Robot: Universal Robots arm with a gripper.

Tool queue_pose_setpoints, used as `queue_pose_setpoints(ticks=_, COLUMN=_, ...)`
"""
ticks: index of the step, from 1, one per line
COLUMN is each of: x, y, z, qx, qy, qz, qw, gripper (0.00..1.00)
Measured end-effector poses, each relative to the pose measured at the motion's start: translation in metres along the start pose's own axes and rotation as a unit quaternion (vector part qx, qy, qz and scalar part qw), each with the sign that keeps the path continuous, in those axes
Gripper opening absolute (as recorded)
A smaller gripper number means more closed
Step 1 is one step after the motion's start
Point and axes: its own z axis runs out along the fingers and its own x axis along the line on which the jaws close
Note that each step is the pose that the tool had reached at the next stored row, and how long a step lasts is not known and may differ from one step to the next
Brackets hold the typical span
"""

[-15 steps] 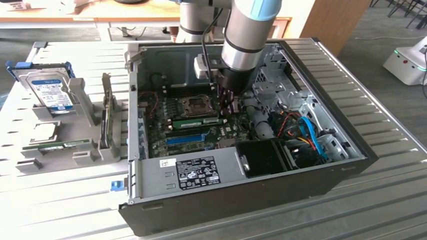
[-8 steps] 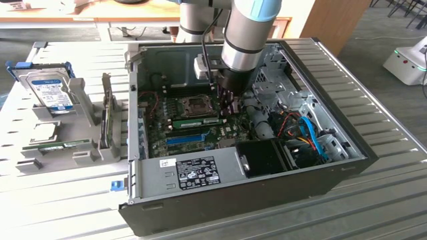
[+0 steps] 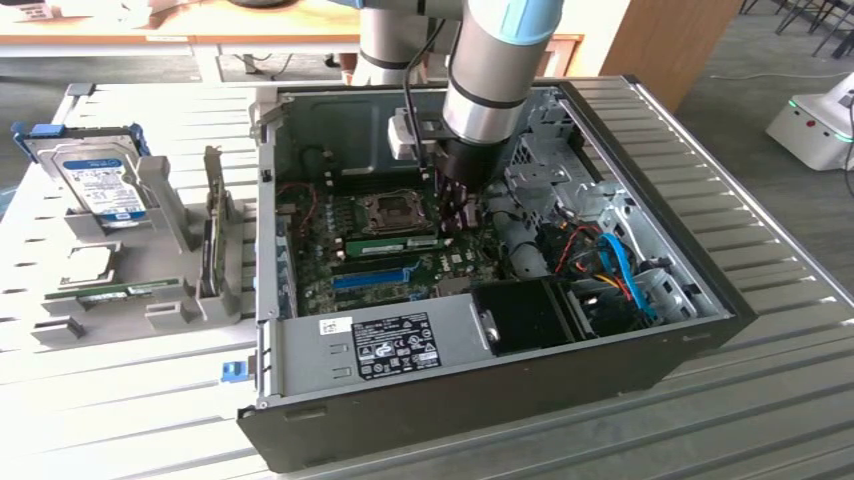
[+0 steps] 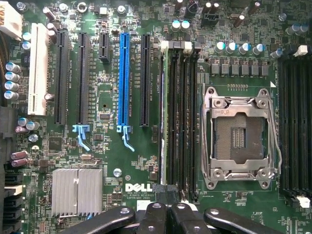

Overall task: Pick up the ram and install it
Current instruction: 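Press down the ram until it locks into place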

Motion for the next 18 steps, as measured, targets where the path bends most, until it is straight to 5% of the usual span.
queue_pose_setpoints(ticks=12, x=0.0000, y=0.0000, z=-0.0001, qx=0.0001, qy=-0.0002, qz=0.000, qw=1.0000, gripper=0.11)
queue_pose_setpoints(ticks=18, x=-0.0004, y=0.0002, z=-0.0095, qx=-0.0002, qy=-0.0001, qz=0.000, qw=1.0000, gripper=0.11)
